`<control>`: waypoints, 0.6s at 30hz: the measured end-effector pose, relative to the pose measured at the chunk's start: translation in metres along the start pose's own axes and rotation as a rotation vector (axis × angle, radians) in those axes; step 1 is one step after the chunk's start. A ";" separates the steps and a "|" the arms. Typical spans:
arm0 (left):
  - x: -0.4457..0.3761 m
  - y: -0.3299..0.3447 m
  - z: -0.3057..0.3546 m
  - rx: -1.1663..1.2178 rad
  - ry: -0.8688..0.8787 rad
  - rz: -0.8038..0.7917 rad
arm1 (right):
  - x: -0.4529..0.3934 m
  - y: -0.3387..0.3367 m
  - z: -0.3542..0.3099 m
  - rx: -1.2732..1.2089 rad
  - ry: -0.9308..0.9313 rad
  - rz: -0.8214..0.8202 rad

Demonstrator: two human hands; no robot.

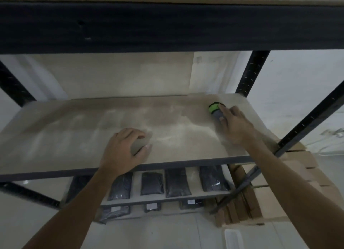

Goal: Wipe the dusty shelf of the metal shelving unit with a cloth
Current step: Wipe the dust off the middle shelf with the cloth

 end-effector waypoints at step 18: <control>0.015 -0.015 -0.034 -0.088 0.038 0.157 | -0.081 0.002 0.014 -0.059 0.039 -0.042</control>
Point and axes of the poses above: each hand's wrist, its own x-axis away from the middle knuckle, its own y-axis out of the palm, z = x × y, the point moved 6 cm from there along -x, towards the middle knuckle, and after that the axes turned 6 degrees about -y, right-handed, at the moved point
